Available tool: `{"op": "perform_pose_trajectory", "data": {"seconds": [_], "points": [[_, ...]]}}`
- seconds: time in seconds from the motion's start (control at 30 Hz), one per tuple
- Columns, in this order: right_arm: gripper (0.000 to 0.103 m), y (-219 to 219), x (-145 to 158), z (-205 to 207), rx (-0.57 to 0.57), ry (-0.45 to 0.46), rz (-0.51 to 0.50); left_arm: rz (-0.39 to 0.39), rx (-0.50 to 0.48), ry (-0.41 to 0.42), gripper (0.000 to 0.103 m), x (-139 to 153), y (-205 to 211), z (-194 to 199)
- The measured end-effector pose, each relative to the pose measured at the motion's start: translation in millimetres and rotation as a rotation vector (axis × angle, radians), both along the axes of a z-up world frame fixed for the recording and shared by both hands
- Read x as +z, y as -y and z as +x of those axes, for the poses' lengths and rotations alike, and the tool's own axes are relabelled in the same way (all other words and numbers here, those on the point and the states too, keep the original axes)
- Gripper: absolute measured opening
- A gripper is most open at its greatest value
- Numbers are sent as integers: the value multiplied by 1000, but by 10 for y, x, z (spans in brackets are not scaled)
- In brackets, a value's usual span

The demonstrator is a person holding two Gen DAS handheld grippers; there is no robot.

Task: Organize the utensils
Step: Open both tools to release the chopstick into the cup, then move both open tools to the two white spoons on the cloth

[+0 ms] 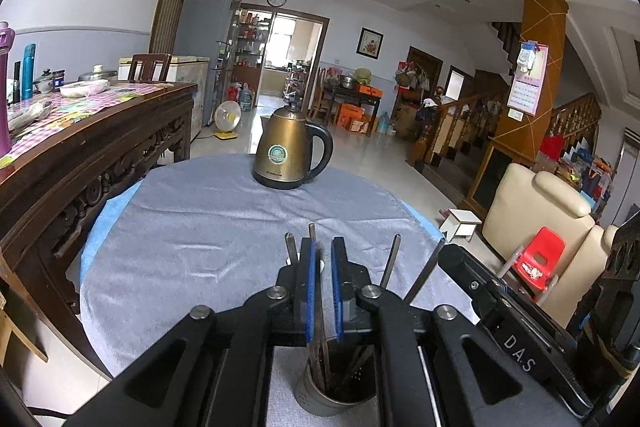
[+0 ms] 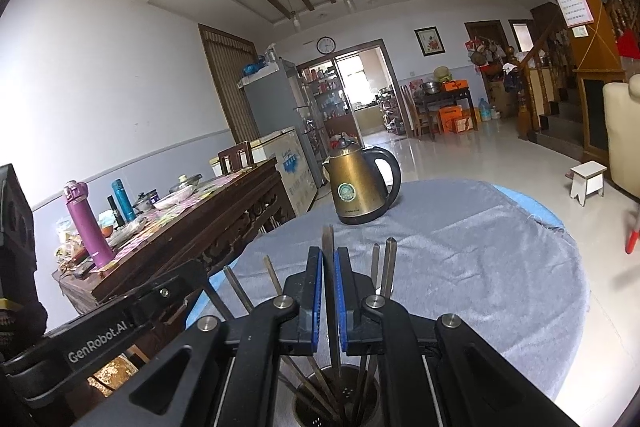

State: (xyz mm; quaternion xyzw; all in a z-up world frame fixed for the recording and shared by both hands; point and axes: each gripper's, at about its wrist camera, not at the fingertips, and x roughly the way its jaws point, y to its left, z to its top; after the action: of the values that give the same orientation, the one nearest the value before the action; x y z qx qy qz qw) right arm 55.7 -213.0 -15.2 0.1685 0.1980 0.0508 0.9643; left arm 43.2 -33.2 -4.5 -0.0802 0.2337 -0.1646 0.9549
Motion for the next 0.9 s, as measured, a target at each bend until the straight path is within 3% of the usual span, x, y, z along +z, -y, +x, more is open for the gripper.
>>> {"op": "perform_pose_trajectory", "data": {"seconds": [0.03, 0.1, 0.13, 0.23, 0.43, 0.7, 0.9], "points": [[8, -3, -3, -1, 1, -1, 0, 1, 2, 1, 18, -1, -3, -1], [8, -6, -2, -5, 0, -2, -1, -6, 16, 7, 38, 5, -39, -18], [8, 2, 0, -7, 0, -3, 4, -12, 20, 12, 41, 10, -52, -29], [8, 40, 19, -30, -11, 5, 17, -12, 37, 37, 43, 60, -104, -71], [8, 188, 81, -67, -52, 25, 39, -29, 82, 75, 56, 159, -269, -115], [8, 491, 123, -84, -127, 27, 80, -46, 155, 60, 64, 169, -521, -57], [8, 731, 102, -80, -180, 11, 118, -57, 203, 31, 64, 110, -676, 31]]}}
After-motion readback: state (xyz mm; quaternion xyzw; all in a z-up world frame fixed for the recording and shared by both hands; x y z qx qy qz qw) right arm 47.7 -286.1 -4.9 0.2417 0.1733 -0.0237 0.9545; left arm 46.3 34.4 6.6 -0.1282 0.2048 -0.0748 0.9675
